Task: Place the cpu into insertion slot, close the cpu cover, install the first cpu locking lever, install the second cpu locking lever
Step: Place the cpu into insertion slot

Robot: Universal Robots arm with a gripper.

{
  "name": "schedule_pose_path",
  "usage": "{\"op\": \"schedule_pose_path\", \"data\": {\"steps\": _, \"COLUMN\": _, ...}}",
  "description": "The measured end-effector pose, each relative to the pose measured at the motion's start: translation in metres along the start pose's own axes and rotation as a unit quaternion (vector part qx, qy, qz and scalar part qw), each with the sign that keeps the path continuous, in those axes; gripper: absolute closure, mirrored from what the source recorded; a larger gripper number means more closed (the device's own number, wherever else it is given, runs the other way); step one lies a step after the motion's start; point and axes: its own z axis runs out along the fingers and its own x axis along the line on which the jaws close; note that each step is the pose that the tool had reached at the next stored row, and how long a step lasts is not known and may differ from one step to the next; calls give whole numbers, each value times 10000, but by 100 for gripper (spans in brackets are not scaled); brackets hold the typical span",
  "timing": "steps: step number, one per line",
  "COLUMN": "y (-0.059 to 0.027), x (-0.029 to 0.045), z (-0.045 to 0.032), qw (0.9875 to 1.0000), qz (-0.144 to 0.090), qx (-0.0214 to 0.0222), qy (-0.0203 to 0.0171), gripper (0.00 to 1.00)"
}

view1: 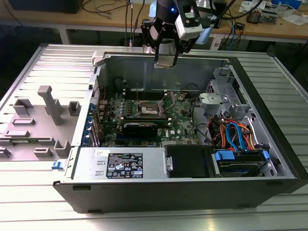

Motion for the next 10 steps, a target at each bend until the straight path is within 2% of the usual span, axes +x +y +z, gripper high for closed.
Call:
{"op": "schedule_pose_path", "data": {"steps": 5, "y": 0, "x": 0, "z": 2, "qw": 9997, "qz": 231, "qx": -4, "qy": -21, "gripper": 46}}
{"op": "schedule_pose_path", "data": {"steps": 10, "y": 0, "x": 0, "z": 2, "qw": 9997, "qz": 254, "qx": -5, "qy": -23, "gripper": 46}}
